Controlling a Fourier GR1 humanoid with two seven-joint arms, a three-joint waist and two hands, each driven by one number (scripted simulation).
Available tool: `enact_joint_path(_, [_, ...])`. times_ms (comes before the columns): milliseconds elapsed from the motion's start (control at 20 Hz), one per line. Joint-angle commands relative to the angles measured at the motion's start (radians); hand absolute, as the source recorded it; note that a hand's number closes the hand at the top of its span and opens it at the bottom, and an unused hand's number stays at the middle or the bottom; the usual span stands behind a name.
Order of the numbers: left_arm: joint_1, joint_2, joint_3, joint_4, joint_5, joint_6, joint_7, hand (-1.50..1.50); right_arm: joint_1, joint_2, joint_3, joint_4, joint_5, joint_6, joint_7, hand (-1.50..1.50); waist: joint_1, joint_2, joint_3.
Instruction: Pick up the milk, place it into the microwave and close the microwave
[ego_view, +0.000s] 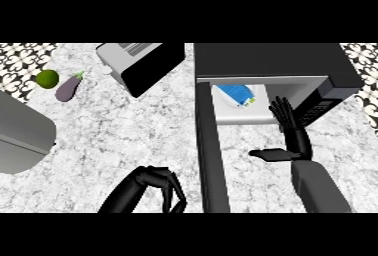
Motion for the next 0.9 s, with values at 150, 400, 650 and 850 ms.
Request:
enact_joint_path(150, [-0.063, -0.006, -0.106, 0.201, -0.09, -0.024, -0.026, 1.5, 0.242, -0.036, 0.041, -0.232, -0.018, 0.075, 0.007, -1.5, -0.035, 0.003, -0.002])
enact_joint_path(400, [-0.145, -0.006, -0.176, 0.339, -0.063, 0.034, -0.084, 1.5, 0.433, -0.023, 0.07, -0.548, -0.068, 0.107, 0.114, -1.5, -0.028, 0.006, -0.002])
enact_joint_path(650, [-0.223, -0.006, -0.346, 0.433, 0.021, 0.13, -0.079, 1.5, 0.608, -0.031, 0.073, -0.804, -0.126, 0.151, 0.186, -1.5, -0.041, 0.009, -0.003])
enact_joint_path(850, [-0.269, -0.006, -0.522, 0.515, 0.008, 0.274, -0.074, 1.5, 0.732, -0.069, 0.046, -0.949, -0.181, 0.208, 0.2, -1.5, -0.046, 0.012, -0.002])
